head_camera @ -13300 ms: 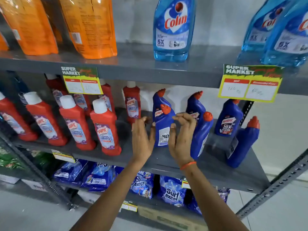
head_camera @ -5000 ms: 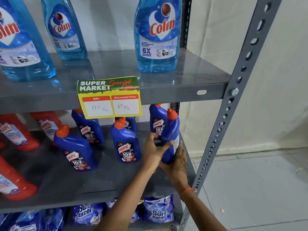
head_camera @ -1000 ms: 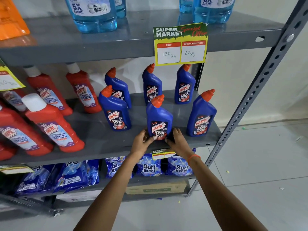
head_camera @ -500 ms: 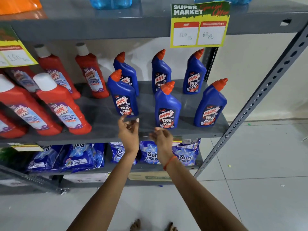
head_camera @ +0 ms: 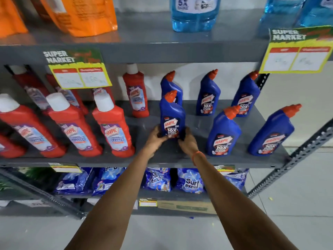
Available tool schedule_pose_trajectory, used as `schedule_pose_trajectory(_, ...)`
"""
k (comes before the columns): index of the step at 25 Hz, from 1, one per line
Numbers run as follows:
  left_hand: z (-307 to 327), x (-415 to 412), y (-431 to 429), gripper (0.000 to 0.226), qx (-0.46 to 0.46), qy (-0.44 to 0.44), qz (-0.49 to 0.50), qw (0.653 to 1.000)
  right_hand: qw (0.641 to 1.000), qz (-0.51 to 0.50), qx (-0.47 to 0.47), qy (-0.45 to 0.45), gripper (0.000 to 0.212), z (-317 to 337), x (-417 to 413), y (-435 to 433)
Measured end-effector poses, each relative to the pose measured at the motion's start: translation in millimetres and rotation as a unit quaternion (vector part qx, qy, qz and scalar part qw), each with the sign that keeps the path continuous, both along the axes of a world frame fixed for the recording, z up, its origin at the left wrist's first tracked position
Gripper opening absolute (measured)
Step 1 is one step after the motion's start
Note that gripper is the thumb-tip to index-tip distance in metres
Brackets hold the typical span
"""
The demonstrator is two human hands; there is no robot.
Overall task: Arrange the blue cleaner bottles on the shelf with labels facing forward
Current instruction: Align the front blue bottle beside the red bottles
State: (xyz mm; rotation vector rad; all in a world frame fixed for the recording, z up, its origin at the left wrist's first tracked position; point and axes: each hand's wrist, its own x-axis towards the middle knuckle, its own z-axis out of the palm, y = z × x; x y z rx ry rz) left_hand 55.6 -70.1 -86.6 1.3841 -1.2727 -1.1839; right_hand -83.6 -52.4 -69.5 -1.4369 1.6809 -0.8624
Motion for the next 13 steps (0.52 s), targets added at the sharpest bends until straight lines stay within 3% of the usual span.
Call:
schedule_pose_trajectory(3,-1.6,3.9,-1.4,0.052,0.022,0.013,-0.022,0.999,0.999,0.024,0.003,0.031,0.050,-1.7,-9.8,1.2)
schedule_pose_trajectory(9,-17.7,13.4,38.3,0.045,-0.001,-0.102,-0.029,0.994,0.991,0.075,-0.036,0.100,0.051,-17.0,-23.8,38.7)
schedule_pose_trajectory(13,-17.1,15.8,56.1,0.047,-0.005,-0.109,-0.038,0.993,0.987,0.109,-0.047,0.108,0.051,-18.7,-30.3,51.2)
